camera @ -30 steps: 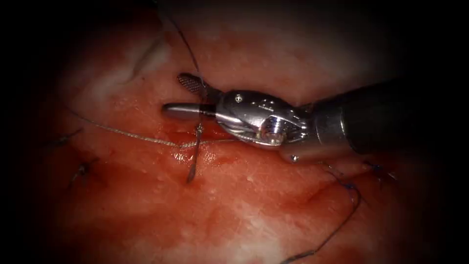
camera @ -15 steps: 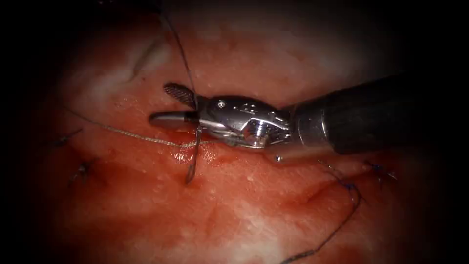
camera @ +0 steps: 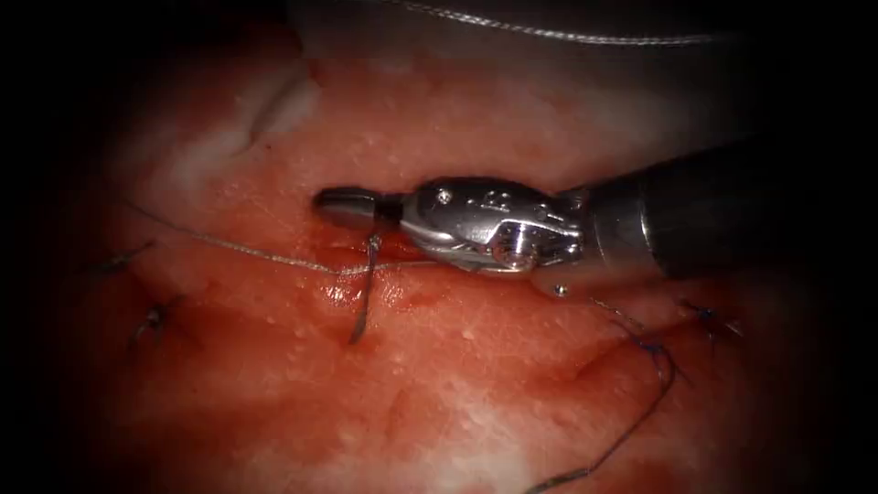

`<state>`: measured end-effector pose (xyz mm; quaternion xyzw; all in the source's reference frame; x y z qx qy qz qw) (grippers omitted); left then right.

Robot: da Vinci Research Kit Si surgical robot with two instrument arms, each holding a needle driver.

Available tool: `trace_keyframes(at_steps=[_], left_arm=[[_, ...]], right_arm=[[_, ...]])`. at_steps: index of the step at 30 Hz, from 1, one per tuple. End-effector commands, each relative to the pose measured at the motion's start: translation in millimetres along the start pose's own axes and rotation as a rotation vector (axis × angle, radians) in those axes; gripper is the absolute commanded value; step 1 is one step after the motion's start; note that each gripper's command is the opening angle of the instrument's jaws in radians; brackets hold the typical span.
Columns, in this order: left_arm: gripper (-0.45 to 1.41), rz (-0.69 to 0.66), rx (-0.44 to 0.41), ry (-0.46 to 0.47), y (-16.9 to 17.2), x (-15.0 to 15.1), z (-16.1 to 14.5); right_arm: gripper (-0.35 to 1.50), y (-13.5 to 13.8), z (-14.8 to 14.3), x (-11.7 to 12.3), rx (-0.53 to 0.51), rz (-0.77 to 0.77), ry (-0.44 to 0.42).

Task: Wound Closure
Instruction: Cut the long suture end, then cut the short suture end.

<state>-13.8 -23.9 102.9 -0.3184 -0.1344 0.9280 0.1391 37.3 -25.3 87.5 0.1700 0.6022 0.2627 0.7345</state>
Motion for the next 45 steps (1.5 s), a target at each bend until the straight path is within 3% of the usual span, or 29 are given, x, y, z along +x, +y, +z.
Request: trace_keyframes(at_steps=[1, 2, 3, 4, 5, 9, 10, 13, 18, 22, 29, 35, 37, 38, 39, 40, 45], left_arm=[[-0.45, 0.002, 0.01, -0.003, -0.6, 0.0, 1.1], [-0.45, 0.003, 0.014, -0.005, -0.8, -0.3, 1.3], [-0.45, 0.005, 0.019, -0.007, -1.1, -0.6, 1.5], [-0.45, 0.011, 0.036, -0.016, -2.2, -1.8, 2.6], [-0.45, 0.011, 0.036, -0.016, -2.2, -1.8, 2.6], [0.81, -0.059, 0.06, -0.021, -4.5, -3.4, 4.8], [1.01, -0.098, 0.067, -0.022, -5.0, -3.9, 5.5], [1.31, -0.173, 0.101, -0.032, -5.8, -5.1, 6.9], [1.28, -0.179, 0.076, -0.025, -4.0, -4.8, 6.4], [1.26, -0.176, 0.017, 0.003, -1.7, -4.4, 5.9], [1.21, -0.143, -0.065, 0.041, 5.9, -4.4, 4.2], [1.14, -0.057, -0.202, 0.112, 14.1, -5.3, 6.3], [1.14, -0.046, -0.223, 0.121, 14.7, -5.4, 6.5], [1.14, -0.052, -0.278, 0.137, 15.6, -5.7, 6.8], [1.14, -0.052, -0.278, 0.137, 15.6, -5.7, 6.8], [1.14, -0.053, -0.344, 0.153, 16.4, -6.0, 6.7], [1.14, -0.073, -0.46, 0.163, 18.0, -6.0, 5.6]], right_arm=[[0.57, -0.4, -0.4, 0.9, -0.046, 0.012, 0.008], [1.23, -0.3, -1.3, 1.8, -0.08, 0.016, 0.015], [1.31, -0.2, -2.0, 2.4, -0.091, 0.011, 0.027], [1.33, -0.4, -5.5, 3.6, -0.096, -0.019, 0.055], [1.33, -0.4, -5.5, 3.6, -0.096, -0.019, 0.055], [1.33, -1.4, -9.4, 3.5, -0.127, -0.053, 0.05], [1.33, -1.6, -10.5, 3.2, -0.131, -0.053, 0.049], [1.33, -2.0, -13.9, 2.7, -0.161, -0.057, 0.043], [1.33, -2.3, -17.1, 2.0, -0.192, -0.059, 0.037], [1.33, -2.4, -17.4, 1.7, -0.188, -0.061, 0.037], [1.33, -3.0, -16.3, 0.8, -0.174, -0.071, 0.036], [1.33, -4.0, -14.9, 0.1, -0.147, -0.08, 0.029], [1.33, -4.1, -14.8, 0.1, -0.146, -0.081, 0.029], [1.33, -4.2, -14.7, 0.0, -0.14, -0.082, 0.027], [1.33, -4.2, -14.7, 0.0, -0.14, -0.082, 0.027], [1.33, -4.2, -14.5, -0.1, -0.136, -0.083, 0.027], [1.31, -4.3, -14.1, -0.3, -0.124, -0.086, 0.022]])
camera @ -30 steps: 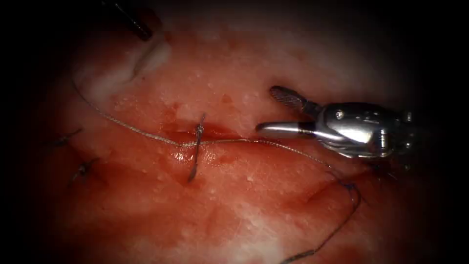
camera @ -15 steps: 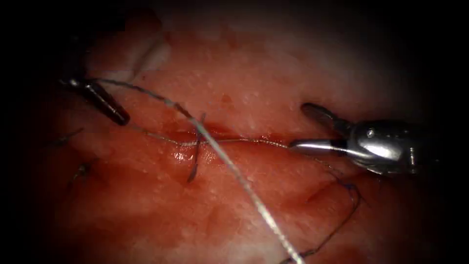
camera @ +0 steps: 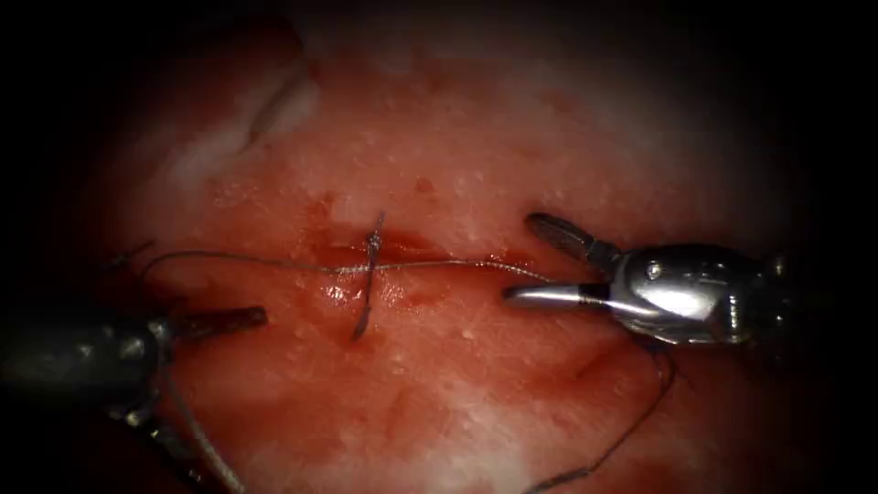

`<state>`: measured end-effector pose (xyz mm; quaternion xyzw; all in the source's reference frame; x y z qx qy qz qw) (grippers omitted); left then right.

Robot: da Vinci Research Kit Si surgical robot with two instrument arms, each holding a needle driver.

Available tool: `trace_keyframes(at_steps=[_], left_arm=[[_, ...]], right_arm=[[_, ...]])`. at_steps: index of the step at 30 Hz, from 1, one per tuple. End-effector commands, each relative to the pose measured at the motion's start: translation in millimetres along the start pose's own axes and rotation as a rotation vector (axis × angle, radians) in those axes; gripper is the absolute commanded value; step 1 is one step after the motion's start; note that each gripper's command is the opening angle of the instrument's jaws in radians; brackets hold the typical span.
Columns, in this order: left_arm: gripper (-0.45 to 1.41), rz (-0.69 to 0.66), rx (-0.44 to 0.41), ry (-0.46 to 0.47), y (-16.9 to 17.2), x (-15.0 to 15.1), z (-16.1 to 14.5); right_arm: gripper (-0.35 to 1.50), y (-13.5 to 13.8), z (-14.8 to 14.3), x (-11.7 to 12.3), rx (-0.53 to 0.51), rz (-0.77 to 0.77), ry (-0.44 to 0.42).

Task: Wound Closure
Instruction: Cut the short suture end.

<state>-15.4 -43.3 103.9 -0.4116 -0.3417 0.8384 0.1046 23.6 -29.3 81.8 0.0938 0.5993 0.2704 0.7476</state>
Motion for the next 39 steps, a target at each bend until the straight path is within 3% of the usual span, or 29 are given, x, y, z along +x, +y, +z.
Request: trace_keyframes(at_steps=[1, 4, 10, 14, 19, 22, 25, 29, 36, 39], left_arm=[[1.14, -0.007, -0.032, 0.0, 0.5, 0.1, 0.5], [1.14, -0.059, -0.148, 0.047, 2.8, 1.4, -1.0], [1.16, -0.05, -0.264, 0.172, 5.5, 3.9, -4.5], [1.18, -0.053, -0.314, 0.284, 7.6, 7.6, -10.2], [1.18, -0.081, -0.283, 0.341, 8.6, 10.4, -14.4], [1.06, -0.127, -0.123, 0.354, 7.3, 13.3, -16.1], [1.06, -0.15, 0.03, 0.37, 5.5, 14.8, -15.2], [1.06, -0.164, 0.174, 0.339, 3.7, 14.7, -11.1], [0.96, -0.132, 0.235, 0.225, 0.8, 11.1, -2.2], [0.89, -0.124, 0.249, 0.191, -0.5, 9.7, -0.4]], right_arm=[[1.31, -0.6, 0.8, -0.7, 0.009, 0.0, 0.0], [1.31, -0.9, 1.0, -1.0, 0.017, -0.004, -0.001], [1.31, -1.1, 1.3, -1.0, 0.029, -0.005, -0.003], [1.31, -1.2, 1.5, -1.2, 0.035, -0.007, -0.005], [1.31, -1.3, 1.8, -1.3, 0.037, -0.009, -0.008], [1.31, -1.4, 2.1, -1.4, 0.038, -0.01, -0.008], [1.31, -1.5, 2.4, -1.3, 0.037, -0.01, -0.007], [1.31, -1.6, 2.3, -1.2, 0.038, -0.009, -0.007], [1.31, -1.4, 2.2, -1.1, 0.039, -0.008, -0.01], [1.31, -1.5, 2.1, -1.1, 0.04, -0.008, -0.01]])
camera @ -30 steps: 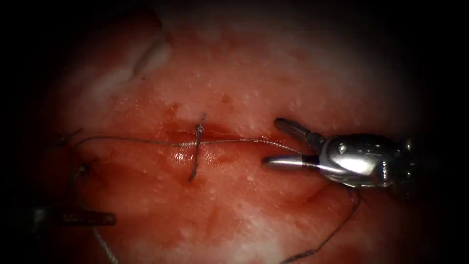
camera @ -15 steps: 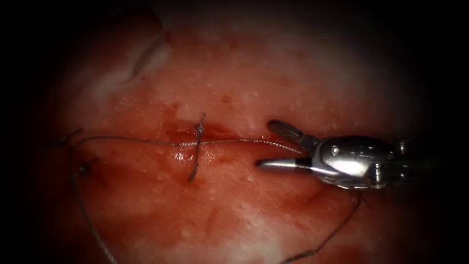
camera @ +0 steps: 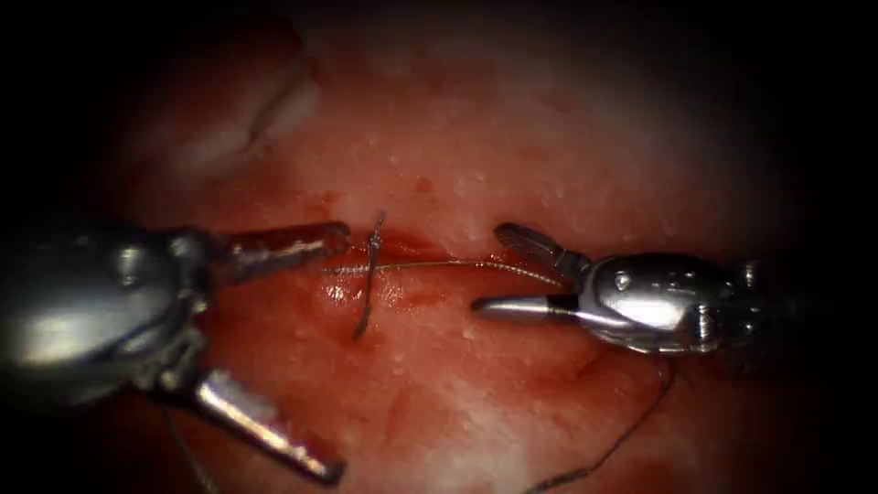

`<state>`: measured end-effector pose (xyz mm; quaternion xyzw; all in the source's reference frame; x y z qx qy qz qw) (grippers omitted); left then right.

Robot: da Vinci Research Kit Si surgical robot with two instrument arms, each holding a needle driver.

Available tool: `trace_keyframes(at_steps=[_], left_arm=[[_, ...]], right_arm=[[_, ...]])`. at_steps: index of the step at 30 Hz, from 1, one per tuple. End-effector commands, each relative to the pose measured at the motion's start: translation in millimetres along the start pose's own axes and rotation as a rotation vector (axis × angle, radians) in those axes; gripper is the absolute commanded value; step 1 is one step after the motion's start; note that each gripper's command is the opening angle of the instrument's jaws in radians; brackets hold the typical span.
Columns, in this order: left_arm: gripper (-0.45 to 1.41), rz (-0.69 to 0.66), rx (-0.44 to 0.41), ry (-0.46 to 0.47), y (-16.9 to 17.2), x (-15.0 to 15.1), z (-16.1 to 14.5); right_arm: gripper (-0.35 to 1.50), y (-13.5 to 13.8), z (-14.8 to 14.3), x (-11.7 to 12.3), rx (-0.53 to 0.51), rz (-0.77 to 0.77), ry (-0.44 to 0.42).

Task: Wound Closure
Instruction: Cut the short suture end.

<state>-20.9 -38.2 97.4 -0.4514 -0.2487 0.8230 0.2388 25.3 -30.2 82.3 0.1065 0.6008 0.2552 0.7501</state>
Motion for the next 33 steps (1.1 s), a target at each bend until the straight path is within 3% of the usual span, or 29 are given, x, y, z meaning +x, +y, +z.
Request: trace_keyframes(at_steps=[1, 6, 18, 23, 33], left_arm=[[0.87, 0.006, 0.003, -0.013, -0.4, -0.7, 1.2], [0.66, 0.027, 0.024, -0.054, -2.8, -3.5, 3.3], [0.6, -0.002, 0.038, -0.069, -7.4, -9.3, 7.0], [0.57, 0.005, 0.038, -0.083, -7.7, -10.0, 7.4], [0.29, 0.016, 0.045, -0.106, -8.6, -11.3, 8.0]], right_arm=[[1.31, -0.4, 0.5, -0.5, 0.002, 0.001, 0.0], [1.3, -0.4, 0.4, -0.4, 0.006, 0.002, 0.0], [1.3, -0.3, 0.0, -0.2, 0.003, 0.004, 0.0], [1.3, -0.3, 0.0, -0.2, 0.003, 0.004, 0.0], [1.3, -0.6, 0.0, -0.1, 0.004, 0.004, 0.0]])
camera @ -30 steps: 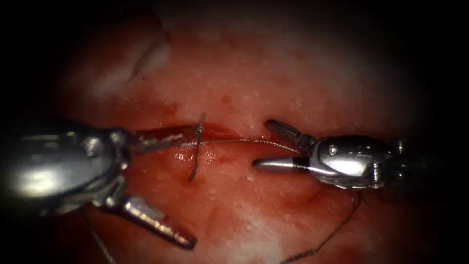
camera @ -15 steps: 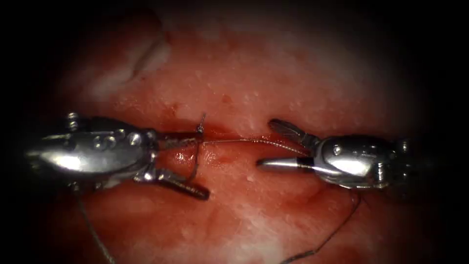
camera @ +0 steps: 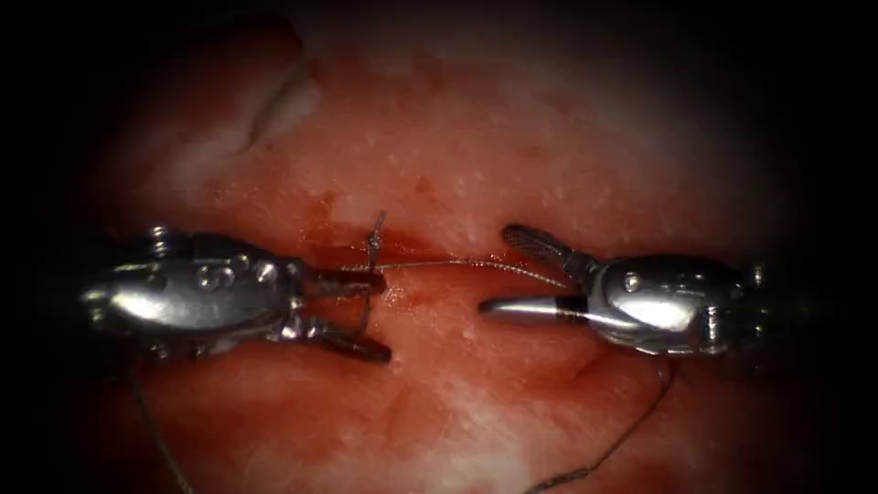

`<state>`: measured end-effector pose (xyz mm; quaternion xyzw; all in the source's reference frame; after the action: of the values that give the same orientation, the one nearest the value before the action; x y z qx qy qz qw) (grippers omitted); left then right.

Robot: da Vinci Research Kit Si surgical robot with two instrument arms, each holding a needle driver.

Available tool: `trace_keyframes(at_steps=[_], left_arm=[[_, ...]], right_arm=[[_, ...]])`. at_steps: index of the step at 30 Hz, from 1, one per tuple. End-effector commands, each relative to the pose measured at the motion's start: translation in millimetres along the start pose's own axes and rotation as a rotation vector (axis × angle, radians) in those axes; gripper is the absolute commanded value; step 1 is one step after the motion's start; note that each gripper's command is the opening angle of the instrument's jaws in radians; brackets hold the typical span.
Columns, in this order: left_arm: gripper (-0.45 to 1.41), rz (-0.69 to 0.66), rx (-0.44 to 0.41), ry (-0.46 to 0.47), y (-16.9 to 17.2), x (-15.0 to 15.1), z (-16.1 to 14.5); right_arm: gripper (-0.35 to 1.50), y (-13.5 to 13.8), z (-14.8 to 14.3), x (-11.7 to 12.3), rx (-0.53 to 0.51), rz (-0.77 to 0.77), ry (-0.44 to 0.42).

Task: Wound Closure
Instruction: Cut the short suture end.

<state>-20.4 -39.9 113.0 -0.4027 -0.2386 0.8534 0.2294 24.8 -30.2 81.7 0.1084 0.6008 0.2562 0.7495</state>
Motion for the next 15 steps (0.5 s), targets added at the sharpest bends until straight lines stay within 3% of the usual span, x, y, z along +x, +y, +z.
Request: trace_keyframes(at_steps=[1, 4, 5, 9, 14, 15], left_arm=[[0.25, -0.004, 0.0, 0.001, -0.2, -0.3, 1.0], [-0.07, -0.007, 0.002, 0.001, -0.6, -0.6, 1.2], [-0.07, -0.007, 0.002, 0.001, -0.6, -0.6, 1.2], [-0.4, -0.005, 0.0, 0.0, -1.0, -0.9, 0.9], [-0.45, -0.006, 0.005, 0.0, -1.3, -0.9, 0.1], [-0.45, -0.015, 0.011, 0.001, -1.5, -0.6, -0.3]], right_arm=[[1.3, -0.5, 0.6, -0.5, 0.003, 0.0, 0.0], [1.3, -0.6, 0.6, -0.5, 0.003, 0.0, 0.0], [1.3, -0.6, 0.6, -0.5, 0.003, 0.0, 0.0], [1.3, -0.7, 0.6, -0.4, 0.003, 0.001, 0.0], [1.3, -0.9, 0.8, -0.4, 0.004, 0.0, 0.0], [1.18, -1.3, 0.9, -0.6, 0.016, -0.003, -0.01]])
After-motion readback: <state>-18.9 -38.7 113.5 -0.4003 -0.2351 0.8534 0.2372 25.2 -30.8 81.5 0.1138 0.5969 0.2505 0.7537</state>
